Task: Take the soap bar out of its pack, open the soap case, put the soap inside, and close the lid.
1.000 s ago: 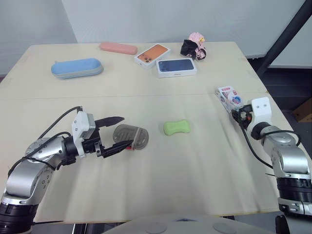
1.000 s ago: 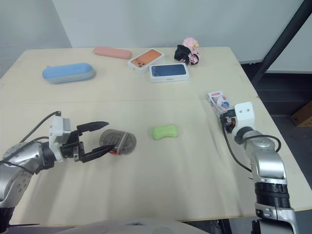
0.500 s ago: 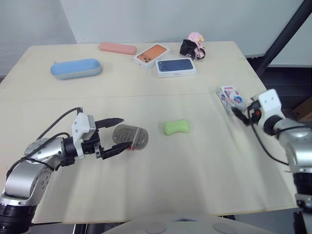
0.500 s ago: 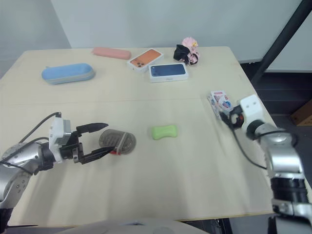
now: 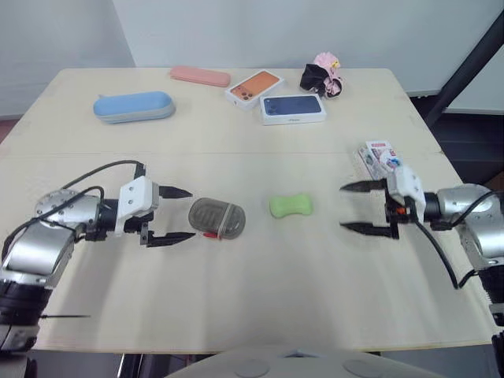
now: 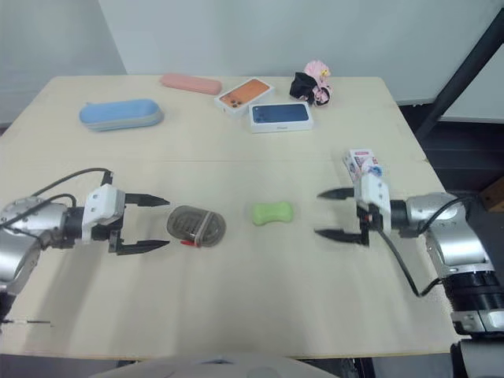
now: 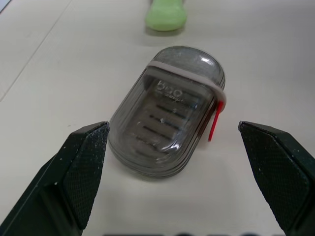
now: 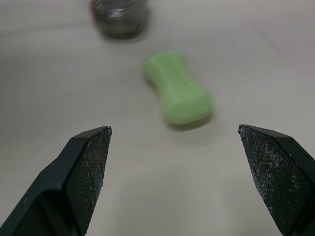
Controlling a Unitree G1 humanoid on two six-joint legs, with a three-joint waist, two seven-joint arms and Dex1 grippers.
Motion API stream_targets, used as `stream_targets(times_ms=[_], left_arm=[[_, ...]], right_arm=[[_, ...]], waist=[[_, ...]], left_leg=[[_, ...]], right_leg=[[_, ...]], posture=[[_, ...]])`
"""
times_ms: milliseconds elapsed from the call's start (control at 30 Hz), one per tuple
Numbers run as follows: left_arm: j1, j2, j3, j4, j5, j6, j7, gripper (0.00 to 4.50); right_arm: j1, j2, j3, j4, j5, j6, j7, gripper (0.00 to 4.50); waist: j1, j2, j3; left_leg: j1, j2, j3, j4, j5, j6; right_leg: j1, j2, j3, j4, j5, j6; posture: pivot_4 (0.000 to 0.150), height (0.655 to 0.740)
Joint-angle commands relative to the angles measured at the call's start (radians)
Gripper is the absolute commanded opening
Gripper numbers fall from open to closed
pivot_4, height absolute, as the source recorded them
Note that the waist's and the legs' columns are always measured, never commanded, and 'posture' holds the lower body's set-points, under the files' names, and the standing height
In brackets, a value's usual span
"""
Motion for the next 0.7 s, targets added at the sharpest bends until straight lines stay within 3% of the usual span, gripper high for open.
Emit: stream_targets(times_ms=[33,367,700], left_arm=[[-0.086,0.018,-0.04,0.08,0.041,-0.057,-0.066,4.5],[-0.229,-0.028,-0.141,0.265,0.128,-0.174,-0.146,4.5],[-0.297,-0.091,-0.21,0.377,0.173,-0.241,-0.18,4.5]], right_arm=[[-0.019,-0.018,0.009,0.067,-0.022,-0.109,0.077,4.45],[-0.006,0.021,0.019,0.099,-0.024,-0.125,0.064,4.45],[0.024,0.057,-0.007,-0.022,0.086,0.036,0.038,4.45]], waist=[[-0.001,0.0,0.0],[0.001,0.001,-0.001],[0.017,0.001,-0.001]], left_leg=[[0.0,0.0,0.0,0.001,0.0,0.0],[-0.01,0.001,0.0,0.003,0.001,0.001],[-0.012,0.002,-0.001,0.005,0.001,0.001]], right_leg=[[0.0,0.0,0.0,0.001,0.0,0.0],[0.0,0.001,-0.003,0.001,0.0,-0.001],[-0.001,-0.001,-0.005,0.001,0.0,-0.001]], posture=[[0.15,0.74],[0.15,0.74],[0.15,0.74]])
